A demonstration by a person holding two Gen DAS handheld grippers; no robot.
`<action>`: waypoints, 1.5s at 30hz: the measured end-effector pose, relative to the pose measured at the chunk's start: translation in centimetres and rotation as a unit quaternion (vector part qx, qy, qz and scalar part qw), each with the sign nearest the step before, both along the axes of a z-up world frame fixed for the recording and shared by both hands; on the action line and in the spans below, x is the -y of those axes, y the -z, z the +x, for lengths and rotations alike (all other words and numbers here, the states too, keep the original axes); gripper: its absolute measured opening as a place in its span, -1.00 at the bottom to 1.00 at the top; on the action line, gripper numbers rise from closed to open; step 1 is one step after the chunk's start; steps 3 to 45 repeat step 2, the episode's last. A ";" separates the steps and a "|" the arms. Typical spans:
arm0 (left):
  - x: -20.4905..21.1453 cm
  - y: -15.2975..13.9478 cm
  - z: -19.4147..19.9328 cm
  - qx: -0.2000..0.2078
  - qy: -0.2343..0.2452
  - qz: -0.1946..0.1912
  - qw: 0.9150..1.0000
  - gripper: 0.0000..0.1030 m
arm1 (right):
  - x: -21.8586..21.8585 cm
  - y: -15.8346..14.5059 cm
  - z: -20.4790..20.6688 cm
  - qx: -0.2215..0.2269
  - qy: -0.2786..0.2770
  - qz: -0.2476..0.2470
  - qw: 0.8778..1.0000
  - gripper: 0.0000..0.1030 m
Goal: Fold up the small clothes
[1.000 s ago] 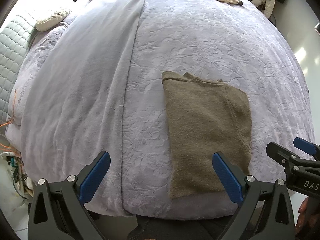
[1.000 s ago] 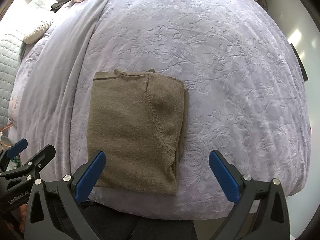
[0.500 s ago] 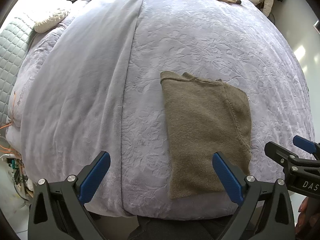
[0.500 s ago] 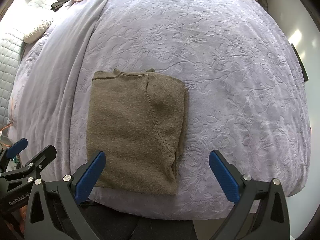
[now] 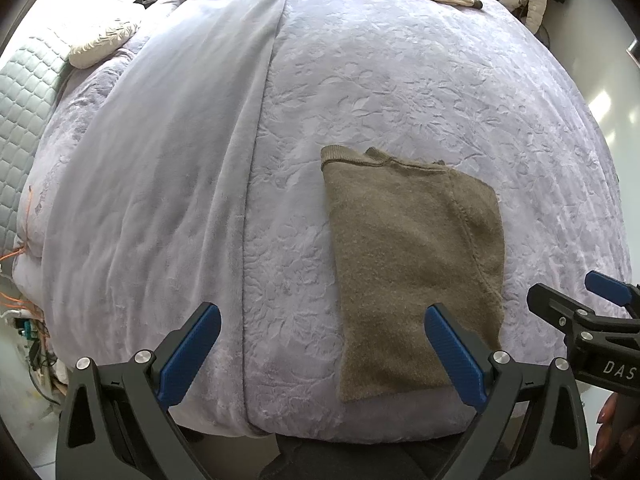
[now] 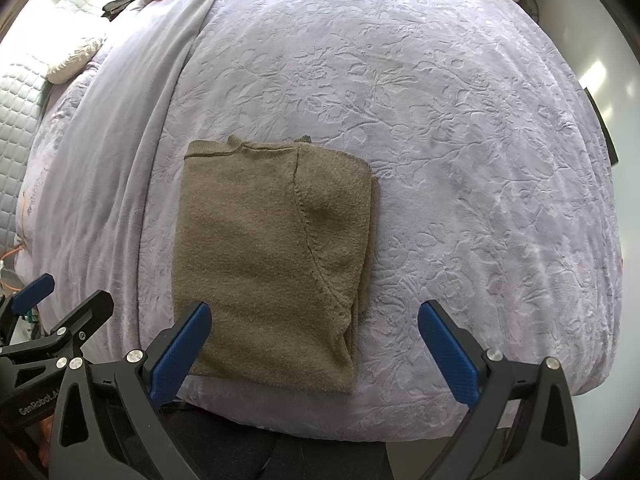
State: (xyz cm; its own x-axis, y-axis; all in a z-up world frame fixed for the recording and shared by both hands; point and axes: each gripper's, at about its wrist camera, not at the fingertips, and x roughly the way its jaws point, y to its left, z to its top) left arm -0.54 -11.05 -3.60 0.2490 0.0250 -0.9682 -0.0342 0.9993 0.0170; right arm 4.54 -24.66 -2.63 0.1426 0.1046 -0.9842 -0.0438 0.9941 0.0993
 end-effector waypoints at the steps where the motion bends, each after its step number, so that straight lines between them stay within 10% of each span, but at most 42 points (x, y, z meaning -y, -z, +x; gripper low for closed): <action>1: -0.1 0.0 0.0 0.000 -0.001 -0.001 1.000 0.98 | 0.0 0.0 0.0 0.000 0.000 0.000 1.000 0.99; 45: -0.1 0.0 0.1 0.000 0.001 -0.002 1.000 0.98 | 0.0 0.0 0.0 0.000 0.000 0.000 1.000 0.99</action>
